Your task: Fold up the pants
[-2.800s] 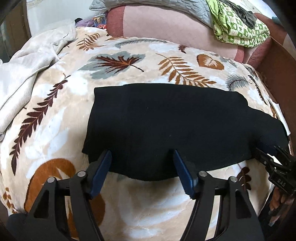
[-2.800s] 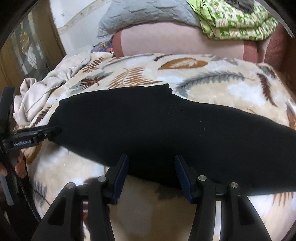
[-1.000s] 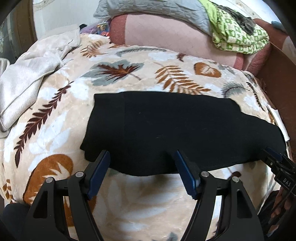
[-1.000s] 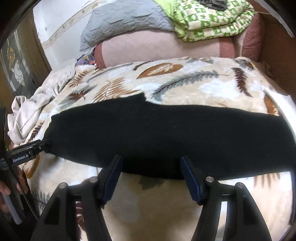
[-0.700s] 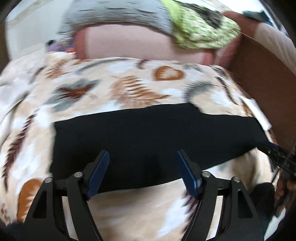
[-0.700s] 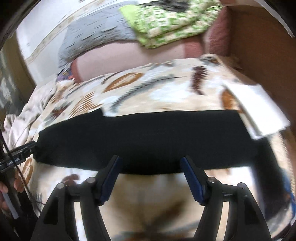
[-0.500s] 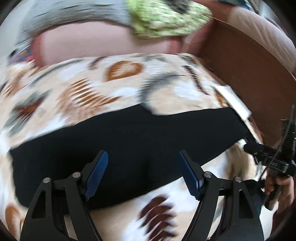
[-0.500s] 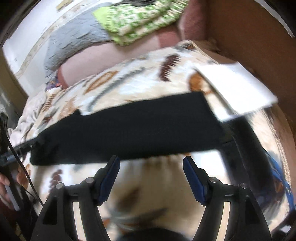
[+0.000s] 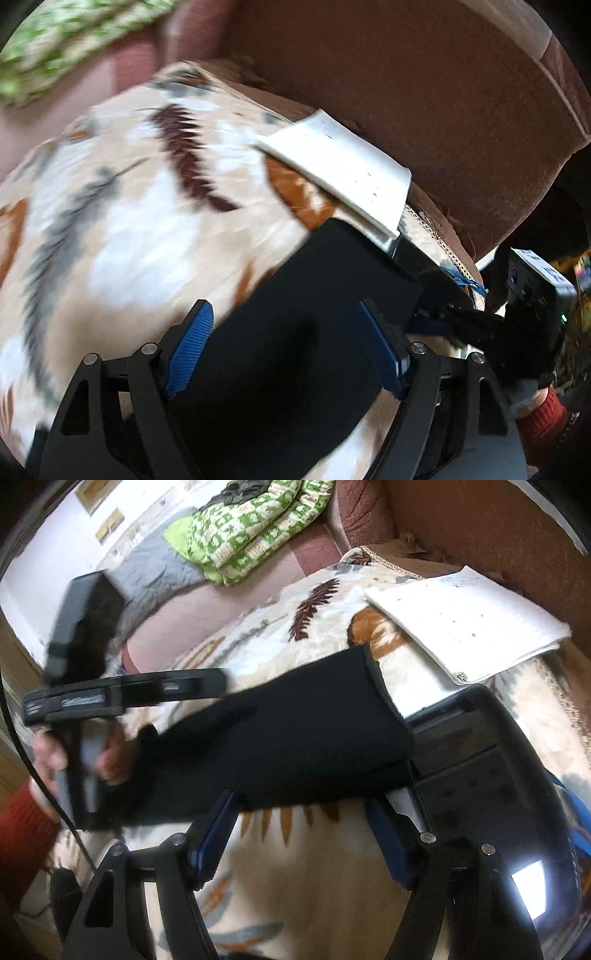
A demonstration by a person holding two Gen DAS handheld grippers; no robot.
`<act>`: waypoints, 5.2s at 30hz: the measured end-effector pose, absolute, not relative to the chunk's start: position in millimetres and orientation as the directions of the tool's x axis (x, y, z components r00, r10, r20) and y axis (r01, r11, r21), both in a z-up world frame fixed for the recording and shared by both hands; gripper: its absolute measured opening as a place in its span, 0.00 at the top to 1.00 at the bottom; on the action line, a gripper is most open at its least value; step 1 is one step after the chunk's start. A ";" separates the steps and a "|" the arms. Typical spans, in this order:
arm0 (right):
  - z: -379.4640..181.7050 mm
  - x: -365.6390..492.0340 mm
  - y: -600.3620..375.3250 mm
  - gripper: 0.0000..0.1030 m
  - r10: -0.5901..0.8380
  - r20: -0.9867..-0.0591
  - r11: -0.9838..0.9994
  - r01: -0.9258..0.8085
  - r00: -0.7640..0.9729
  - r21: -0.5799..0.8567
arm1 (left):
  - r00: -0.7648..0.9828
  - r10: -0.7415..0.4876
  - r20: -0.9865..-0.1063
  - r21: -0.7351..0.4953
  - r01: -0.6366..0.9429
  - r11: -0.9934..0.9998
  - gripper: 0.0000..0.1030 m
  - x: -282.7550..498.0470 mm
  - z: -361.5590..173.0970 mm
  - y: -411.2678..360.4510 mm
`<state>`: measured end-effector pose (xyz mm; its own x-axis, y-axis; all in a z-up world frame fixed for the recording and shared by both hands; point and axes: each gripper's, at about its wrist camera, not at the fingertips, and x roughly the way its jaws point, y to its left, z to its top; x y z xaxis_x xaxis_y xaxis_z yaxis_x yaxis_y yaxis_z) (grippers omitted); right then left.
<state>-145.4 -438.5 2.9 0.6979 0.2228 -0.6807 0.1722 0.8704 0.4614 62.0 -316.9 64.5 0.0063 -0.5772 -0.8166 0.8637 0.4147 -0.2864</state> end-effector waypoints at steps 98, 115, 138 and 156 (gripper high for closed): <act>58.1 -51.6 -262.4 0.57 0.262 -0.673 0.960 -0.117 0.692 0.254 | 0.447 -0.338 -0.828 -0.186 0.349 0.919 0.54 39.2 56.7 -58.3; 54.4 -55.6 -189.8 0.50 0.287 -0.681 0.958 -0.212 0.674 0.194 | 0.496 -0.204 -0.844 -0.142 0.160 0.977 0.46 -10.5 50.5 30.7; 64.1 -42.9 -152.3 0.47 0.385 -0.669 0.923 -0.283 0.635 0.261 | 0.526 -0.139 -0.839 -0.141 0.038 0.989 0.37 -27.1 50.9 78.9; 35.2 -35.1 -176.9 0.45 0.311 -0.732 0.950 -0.210 0.606 0.229 | 0.515 -0.133 -0.847 -0.203 -0.082 0.976 0.34 -31.2 40.6 110.6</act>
<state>-35.1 -176.9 35.2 0.6059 0.3110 -0.7323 -0.2105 0.9503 0.2294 -31.2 110.6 40.6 0.5153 -0.1327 -0.8466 -0.0819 0.9758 -0.2029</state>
